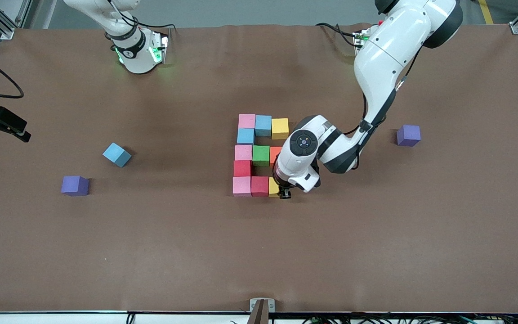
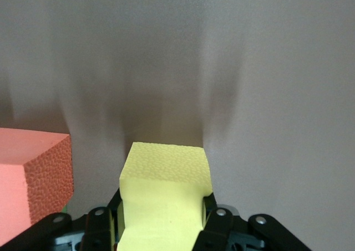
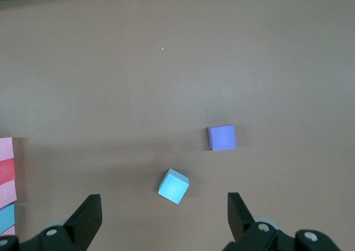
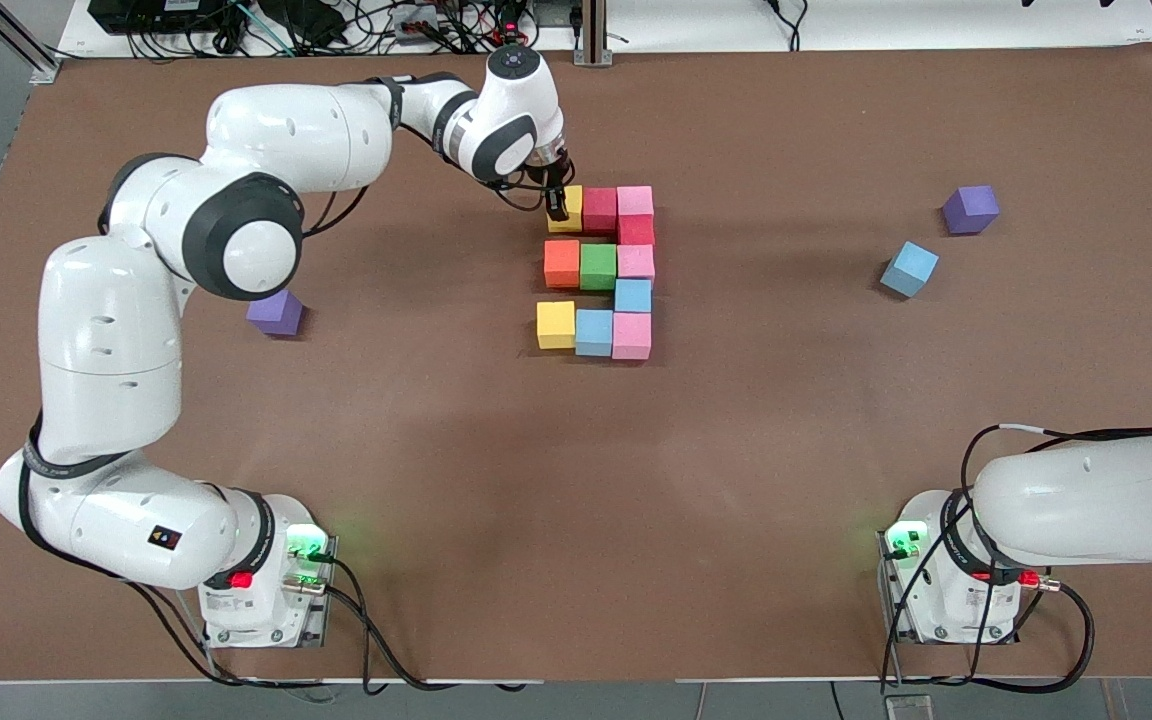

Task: Arrange 11 blocks into digit 3
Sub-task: 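Lower the yellow cube and open the left gripper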

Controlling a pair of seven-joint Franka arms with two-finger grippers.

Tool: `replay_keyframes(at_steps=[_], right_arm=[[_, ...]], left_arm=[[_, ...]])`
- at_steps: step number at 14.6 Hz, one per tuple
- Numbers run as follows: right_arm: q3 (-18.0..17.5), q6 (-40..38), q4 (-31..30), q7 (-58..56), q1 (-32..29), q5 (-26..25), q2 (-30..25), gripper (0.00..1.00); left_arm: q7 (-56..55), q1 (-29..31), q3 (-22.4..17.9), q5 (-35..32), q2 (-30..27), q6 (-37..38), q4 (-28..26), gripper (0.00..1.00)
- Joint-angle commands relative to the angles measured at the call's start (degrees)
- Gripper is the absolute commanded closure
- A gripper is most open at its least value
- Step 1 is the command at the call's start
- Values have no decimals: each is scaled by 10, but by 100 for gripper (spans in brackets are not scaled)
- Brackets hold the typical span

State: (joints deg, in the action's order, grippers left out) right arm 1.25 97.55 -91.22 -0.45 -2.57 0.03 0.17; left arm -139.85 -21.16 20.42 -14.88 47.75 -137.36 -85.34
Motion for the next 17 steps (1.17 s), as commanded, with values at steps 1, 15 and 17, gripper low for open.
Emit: replay_keyframes(at_steps=[1,15,17], right_arm=[[2,-2,0,-2,5,-9,-8,0],[2,-6,0,-1,4,-8,-9,0],[2,-7,0,-1,5,-8,-9,0]], left_arm=[[0,-10,-6,6,13,4,18,0],[208,39,3,17,-159,190,37,0],[326,68,3,47,-195,230,38,0]])
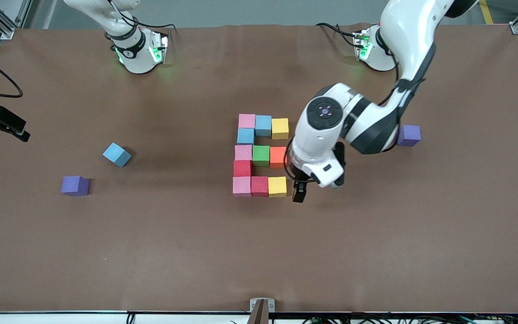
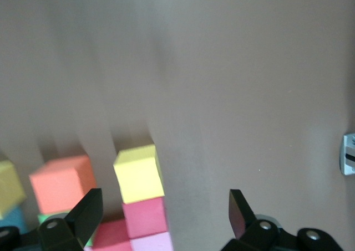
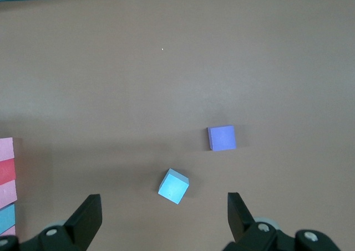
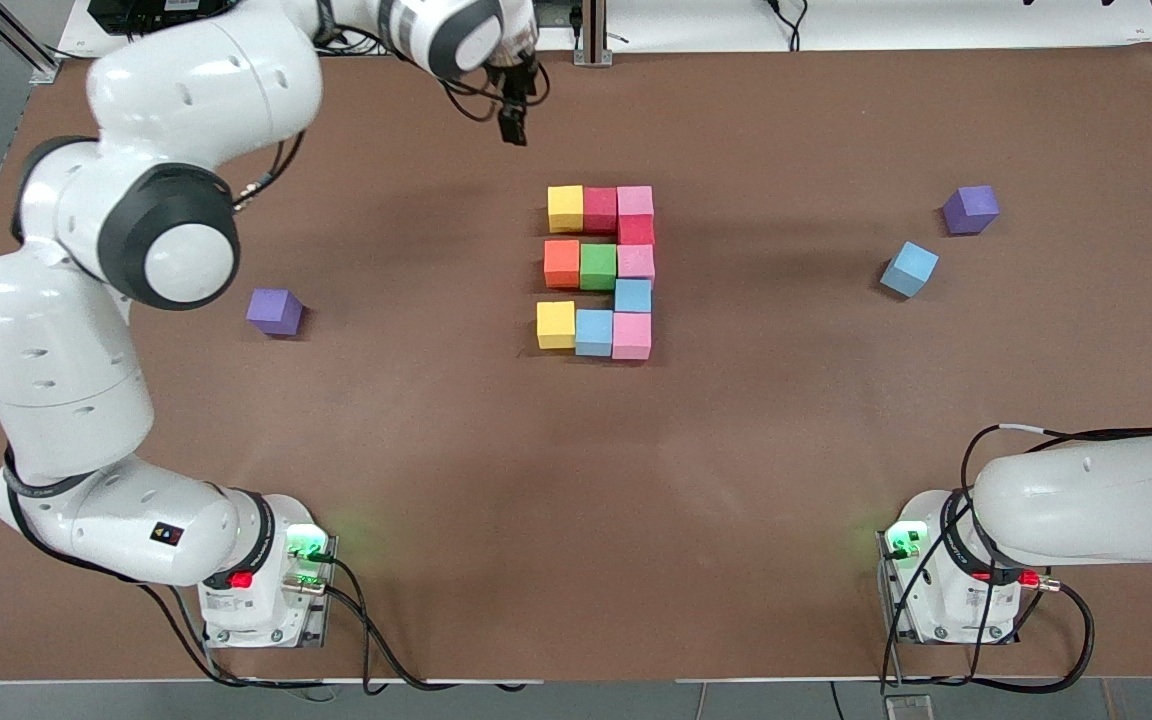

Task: Arrange 11 blocks into digit 3

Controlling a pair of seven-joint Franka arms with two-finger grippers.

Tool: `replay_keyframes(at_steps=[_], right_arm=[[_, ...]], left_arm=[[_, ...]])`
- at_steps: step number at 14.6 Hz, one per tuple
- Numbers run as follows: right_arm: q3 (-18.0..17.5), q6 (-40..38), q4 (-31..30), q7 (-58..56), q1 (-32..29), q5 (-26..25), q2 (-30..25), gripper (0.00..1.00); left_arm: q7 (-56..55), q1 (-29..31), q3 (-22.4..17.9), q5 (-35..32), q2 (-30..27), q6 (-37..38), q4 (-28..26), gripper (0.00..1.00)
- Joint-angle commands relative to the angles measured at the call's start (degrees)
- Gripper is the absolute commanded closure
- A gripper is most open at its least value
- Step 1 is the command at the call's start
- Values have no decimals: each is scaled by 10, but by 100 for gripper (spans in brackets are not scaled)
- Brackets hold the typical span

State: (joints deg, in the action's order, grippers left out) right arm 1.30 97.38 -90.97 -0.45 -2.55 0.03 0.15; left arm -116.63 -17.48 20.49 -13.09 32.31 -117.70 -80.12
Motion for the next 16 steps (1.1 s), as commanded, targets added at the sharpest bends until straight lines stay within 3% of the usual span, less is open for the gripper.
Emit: replay_keyframes(at_steps=[1,5,9,14,16], right_arm=[[2,-4,-3,-1,4,-7,-9,0],[1,-4,-3,-1,5,-5,-9,0],[2,-6,-3,-1,4,-5,-9,0],[2,-6,-3,-3,5,-8,-9,0],[2,-6,-3,-3,5,-9,-9,0]], left_arm=[[152,51,3,39,-62,56,-14,0],[386,112,-4,50,-117,147,-13,0],[599,199,-6,43,-167,159,-13,0],[868,293,0,53,-244,280,-14,0],[972,304,-6,61,-270,314,-14,0]])
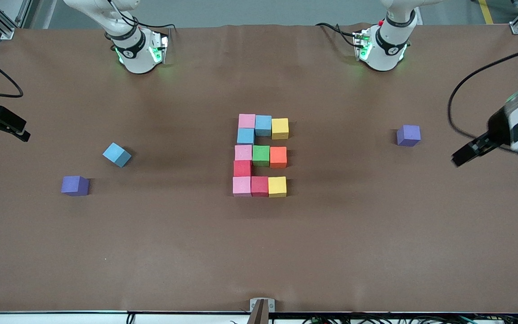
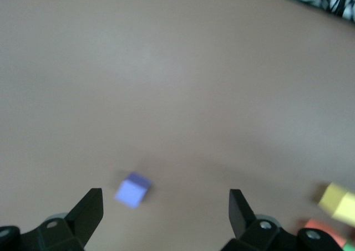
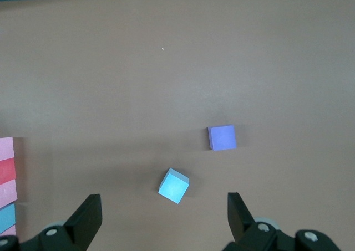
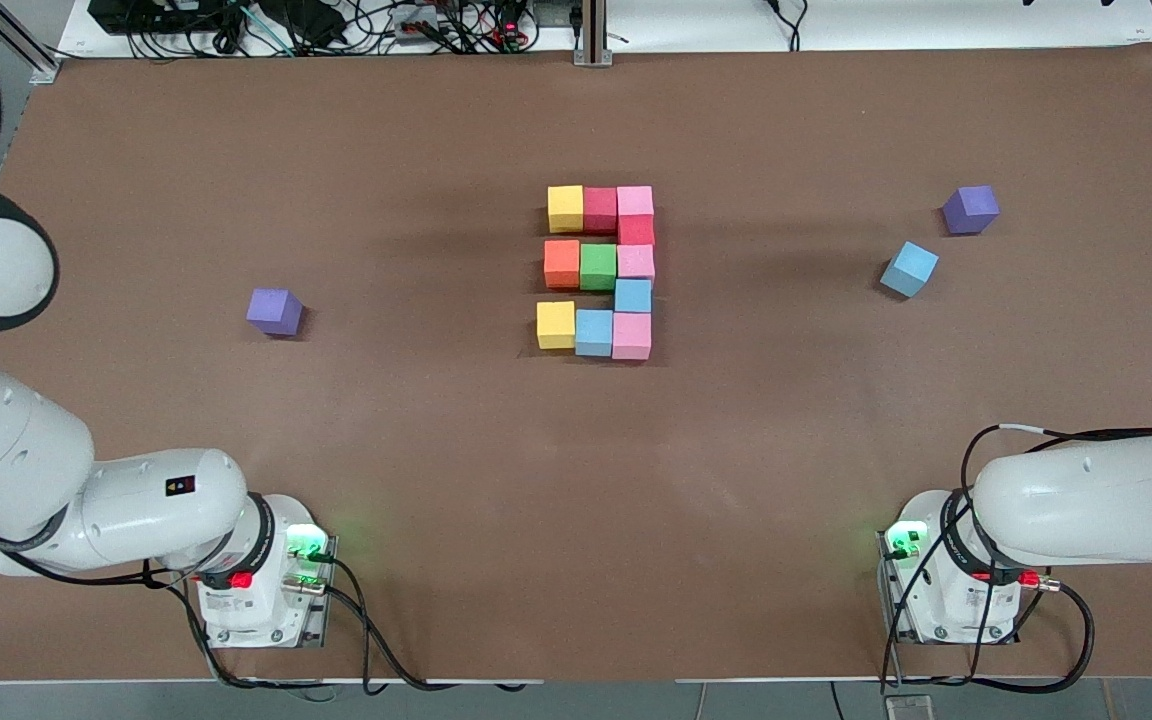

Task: Arrange 11 blocks into digit 3

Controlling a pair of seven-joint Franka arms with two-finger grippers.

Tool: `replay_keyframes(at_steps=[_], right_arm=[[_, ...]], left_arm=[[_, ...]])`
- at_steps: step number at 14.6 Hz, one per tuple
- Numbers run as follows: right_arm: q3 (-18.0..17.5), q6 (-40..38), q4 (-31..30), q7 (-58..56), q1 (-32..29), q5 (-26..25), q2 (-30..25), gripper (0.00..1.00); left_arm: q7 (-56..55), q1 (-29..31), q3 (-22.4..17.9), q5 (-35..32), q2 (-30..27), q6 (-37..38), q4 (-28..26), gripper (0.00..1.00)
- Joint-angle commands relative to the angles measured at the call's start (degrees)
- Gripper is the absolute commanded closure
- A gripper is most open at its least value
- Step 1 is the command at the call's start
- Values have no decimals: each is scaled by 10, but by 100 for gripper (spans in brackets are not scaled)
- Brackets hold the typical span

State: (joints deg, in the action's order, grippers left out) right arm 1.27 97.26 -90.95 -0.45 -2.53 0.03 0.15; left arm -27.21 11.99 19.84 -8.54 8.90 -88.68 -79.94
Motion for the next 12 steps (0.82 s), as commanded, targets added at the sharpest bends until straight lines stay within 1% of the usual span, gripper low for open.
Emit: replay_keyframes(at_steps=[1,2,3,4,5,7,9,12], right_arm=[[2,-5,-4,-3,5,-9,-9,0],[2,-5,-4,-3,5,-9,-9,0],[2,-5,-4,-3,5,-9,-9,0],[2,-4,-4,-3,5,-9,-9,0],[2,-4,-4,-3,5,-9,-9,0],[2,-3,-4,-3,5,-10,-9,0],[1,-2,-4,-3,5,-11,-9,0],[1,-3,-4,-2,5,-11,-9,0]], left_arm=[[128,4,-14,32,-62,37,-25,0],[152,-21,-43,45,-82,59,-42,0],[160,-62,-85,56,-105,75,-60,0],[162,-104,-129,62,-135,78,-94,0],[161,-129,-147,63,-162,77,-121,0],[162,-158,-162,63,-196,76,-154,0],[161,-178,-168,70,-225,74,-185,0],[162,-171,-168,70,-231,65,-191,0]])
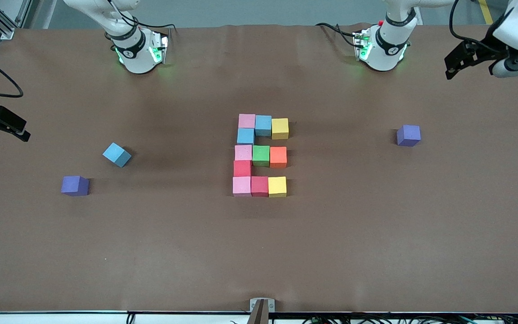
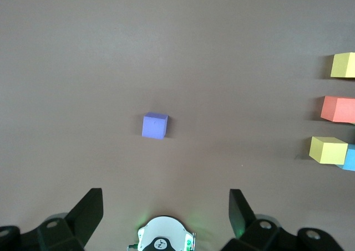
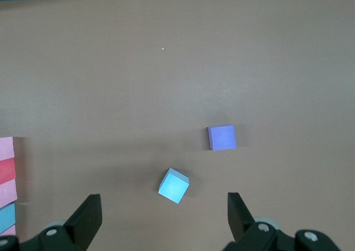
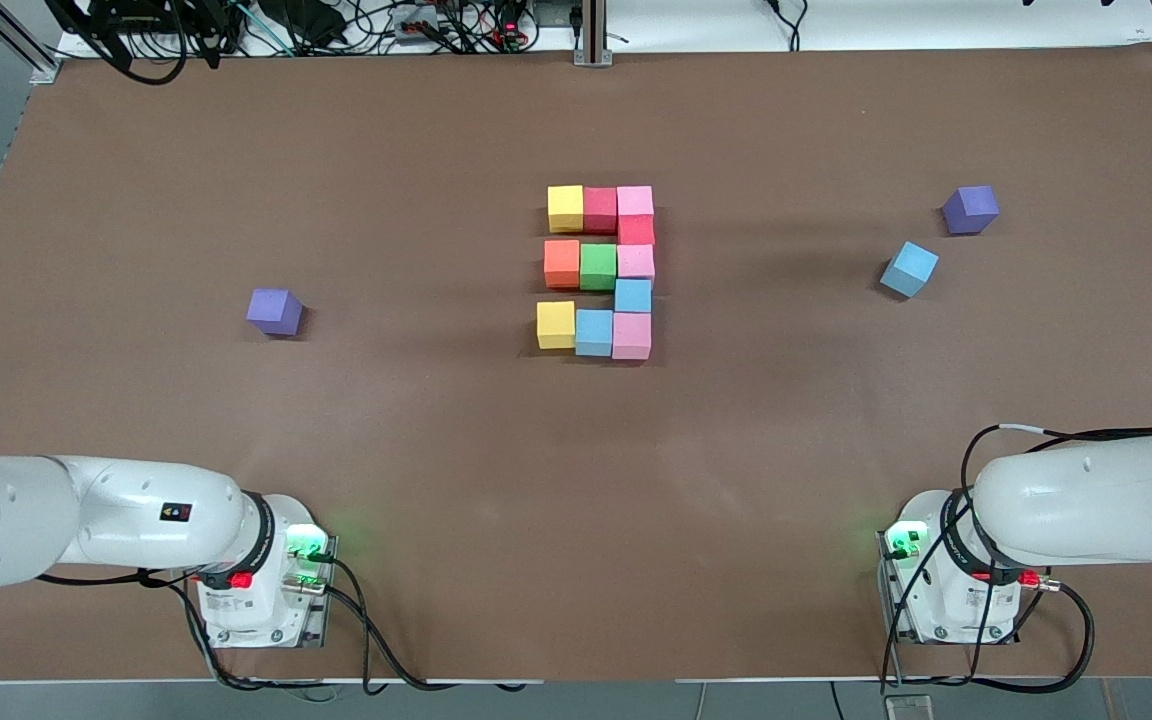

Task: Arrange 11 blocks into digit 3

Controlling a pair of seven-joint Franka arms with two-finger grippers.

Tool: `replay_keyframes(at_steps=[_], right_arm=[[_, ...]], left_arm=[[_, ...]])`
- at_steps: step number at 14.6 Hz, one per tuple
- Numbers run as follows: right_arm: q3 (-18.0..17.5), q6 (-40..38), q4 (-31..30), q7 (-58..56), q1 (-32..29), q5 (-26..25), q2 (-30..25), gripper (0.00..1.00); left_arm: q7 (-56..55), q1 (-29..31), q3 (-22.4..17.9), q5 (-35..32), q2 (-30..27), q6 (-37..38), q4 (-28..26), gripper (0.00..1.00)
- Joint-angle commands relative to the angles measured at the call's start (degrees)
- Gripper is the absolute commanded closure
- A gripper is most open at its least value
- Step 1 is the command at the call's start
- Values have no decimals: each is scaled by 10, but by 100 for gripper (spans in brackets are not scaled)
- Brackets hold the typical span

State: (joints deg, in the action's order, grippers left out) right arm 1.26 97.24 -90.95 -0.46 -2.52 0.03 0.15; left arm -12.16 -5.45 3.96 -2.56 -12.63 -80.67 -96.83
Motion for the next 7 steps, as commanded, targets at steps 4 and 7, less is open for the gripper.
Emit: replay_keyframes(at_steps=[4,7], right_arm=[[1,0,-4,-2,5,-11,-9,0],[1,1,-4,-2,5,-11,-9,0]], left_arm=[[41,4,-9,12,-7,-15,-1,0],[53,9,-18,24,-6,-29,4,0]])
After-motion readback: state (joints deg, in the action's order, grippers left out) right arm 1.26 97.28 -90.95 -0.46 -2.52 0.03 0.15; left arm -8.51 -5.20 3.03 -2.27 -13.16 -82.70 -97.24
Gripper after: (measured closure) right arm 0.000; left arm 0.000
